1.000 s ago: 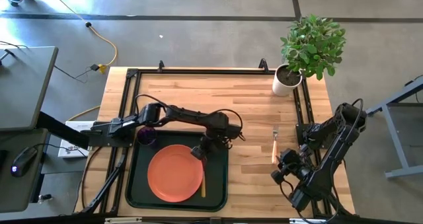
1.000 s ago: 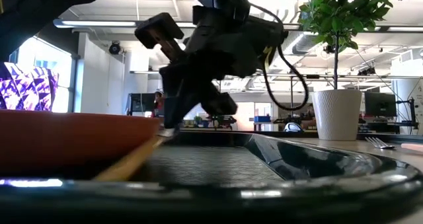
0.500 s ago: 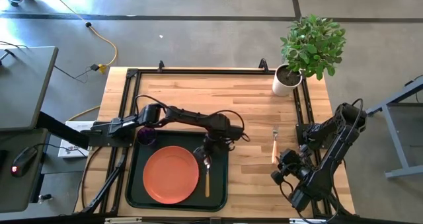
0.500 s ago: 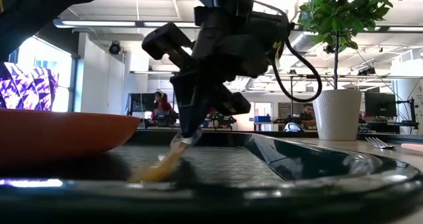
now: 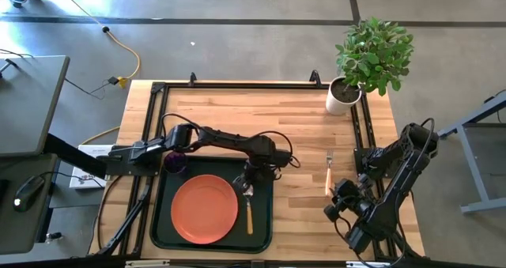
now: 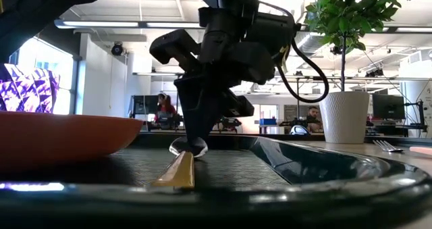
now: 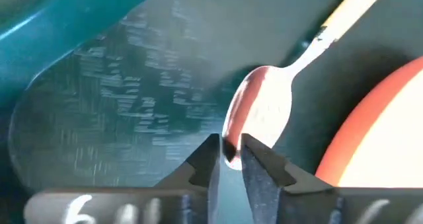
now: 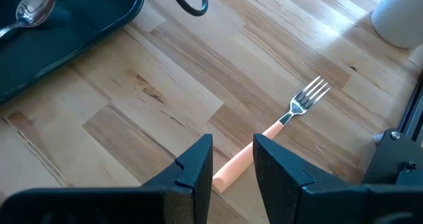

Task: Pick and place plate/cup/fork/spoon on tray
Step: Put the yellow spoon on the black serving tray to the right of the orange plate, then put the light orange fork on the black serving tray to the right of the yellow spoon

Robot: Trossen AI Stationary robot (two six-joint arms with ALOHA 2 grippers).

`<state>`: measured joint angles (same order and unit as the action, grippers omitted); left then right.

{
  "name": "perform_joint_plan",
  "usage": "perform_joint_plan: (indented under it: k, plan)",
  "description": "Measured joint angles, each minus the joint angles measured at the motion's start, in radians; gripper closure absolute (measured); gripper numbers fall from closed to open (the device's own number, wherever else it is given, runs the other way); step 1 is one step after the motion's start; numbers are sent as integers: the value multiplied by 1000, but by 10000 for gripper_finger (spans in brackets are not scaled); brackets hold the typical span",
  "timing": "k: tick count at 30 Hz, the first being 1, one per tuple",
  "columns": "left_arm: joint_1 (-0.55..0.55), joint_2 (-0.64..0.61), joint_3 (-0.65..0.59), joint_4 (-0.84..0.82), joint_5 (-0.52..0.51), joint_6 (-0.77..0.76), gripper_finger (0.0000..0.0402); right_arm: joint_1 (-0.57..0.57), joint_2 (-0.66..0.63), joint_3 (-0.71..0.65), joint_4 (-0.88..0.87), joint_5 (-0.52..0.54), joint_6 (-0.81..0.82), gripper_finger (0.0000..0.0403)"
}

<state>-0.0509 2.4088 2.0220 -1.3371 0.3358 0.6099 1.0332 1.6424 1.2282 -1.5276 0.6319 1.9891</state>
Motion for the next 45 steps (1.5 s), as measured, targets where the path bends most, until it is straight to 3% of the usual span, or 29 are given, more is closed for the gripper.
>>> perform_joint_plan:
  k: [6, 12, 22, 29, 39, 45]
  plan:
    - [-8, 0, 7, -4, -136, -62, 317, 0, 0, 0, -1, 0, 18, 304]
    - [-7, 0, 74, -3, -286, -149, 320, 0, 0, 0, -2, -30, 44, 304]
    - [-2, -9, 174, -83, -251, -189, 330, 18, 3, 0, 14, -59, 53, 304]
    - [-1, -8, 173, -38, -228, -189, 330, 34, 104, 0, 14, -93, 98, 304]
    - [61, -8, 173, 329, -188, -259, 330, 34, 162, 0, -47, -286, 141, 304]
    - [106, -7, 165, 675, -191, -299, 330, 34, 153, -9, -35, -296, 107, 304]
